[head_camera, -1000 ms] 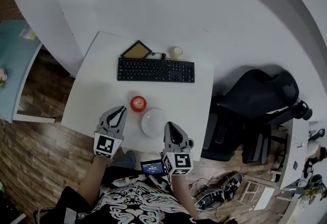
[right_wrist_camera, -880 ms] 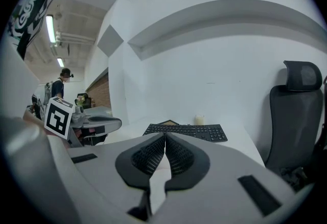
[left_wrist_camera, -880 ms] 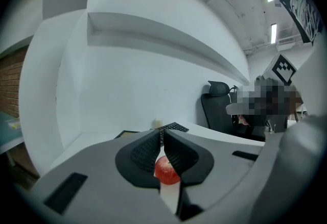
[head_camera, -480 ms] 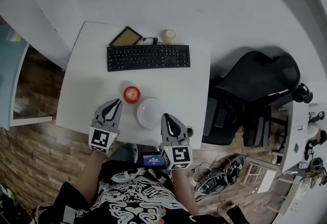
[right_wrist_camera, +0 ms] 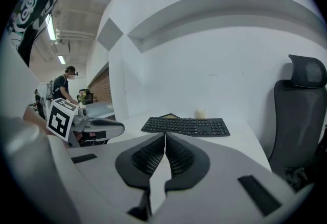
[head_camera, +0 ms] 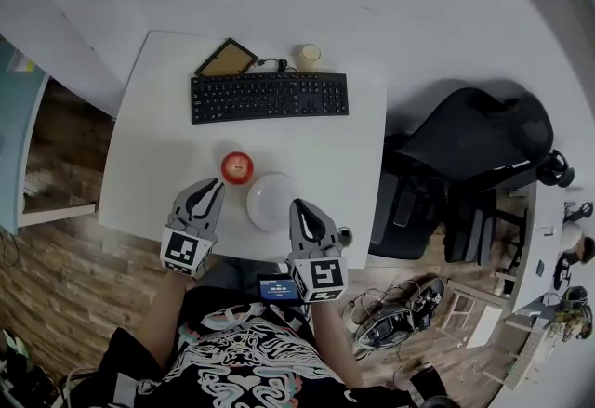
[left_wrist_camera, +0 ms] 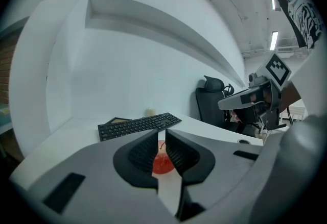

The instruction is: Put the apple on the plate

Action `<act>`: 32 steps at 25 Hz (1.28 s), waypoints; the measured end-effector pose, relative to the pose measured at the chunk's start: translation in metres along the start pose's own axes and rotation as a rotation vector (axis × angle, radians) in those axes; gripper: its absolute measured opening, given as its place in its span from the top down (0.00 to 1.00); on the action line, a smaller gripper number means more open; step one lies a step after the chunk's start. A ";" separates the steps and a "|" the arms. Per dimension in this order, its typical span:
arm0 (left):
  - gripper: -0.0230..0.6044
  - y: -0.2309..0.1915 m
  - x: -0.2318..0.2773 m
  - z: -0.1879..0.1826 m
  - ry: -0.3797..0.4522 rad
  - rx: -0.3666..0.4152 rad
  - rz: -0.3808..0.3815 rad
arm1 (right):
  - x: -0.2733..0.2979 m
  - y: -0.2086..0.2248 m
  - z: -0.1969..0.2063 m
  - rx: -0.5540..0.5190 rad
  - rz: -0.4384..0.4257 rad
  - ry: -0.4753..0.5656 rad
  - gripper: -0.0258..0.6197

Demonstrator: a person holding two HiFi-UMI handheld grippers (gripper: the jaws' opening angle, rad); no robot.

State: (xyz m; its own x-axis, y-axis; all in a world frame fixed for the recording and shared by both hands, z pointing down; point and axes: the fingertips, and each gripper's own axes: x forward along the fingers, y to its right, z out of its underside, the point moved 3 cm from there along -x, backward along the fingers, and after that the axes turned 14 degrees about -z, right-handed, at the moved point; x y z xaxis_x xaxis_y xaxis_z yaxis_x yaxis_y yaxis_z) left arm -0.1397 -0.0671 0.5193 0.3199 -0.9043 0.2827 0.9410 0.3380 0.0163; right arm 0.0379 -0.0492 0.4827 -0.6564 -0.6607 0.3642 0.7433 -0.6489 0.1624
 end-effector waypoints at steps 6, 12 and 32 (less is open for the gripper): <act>0.83 -0.001 0.006 0.014 -0.025 -0.015 0.021 | 0.016 0.000 0.005 -0.017 -0.027 -0.017 0.91; 0.70 -0.001 0.017 0.026 -0.072 0.037 0.033 | 0.031 0.007 0.012 -0.017 -0.051 -0.051 0.91; 0.37 0.002 0.060 0.052 -0.135 0.001 0.063 | 0.095 0.032 0.038 0.044 -0.147 -0.135 0.91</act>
State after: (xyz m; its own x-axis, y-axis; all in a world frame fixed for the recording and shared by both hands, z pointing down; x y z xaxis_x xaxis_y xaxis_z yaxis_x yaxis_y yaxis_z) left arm -0.1243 -0.1069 0.5857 0.3602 -0.8381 0.4097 0.9196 0.3928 -0.0049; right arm 0.0041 -0.1189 0.5575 -0.7372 -0.5014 0.4529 0.6477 -0.7154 0.2622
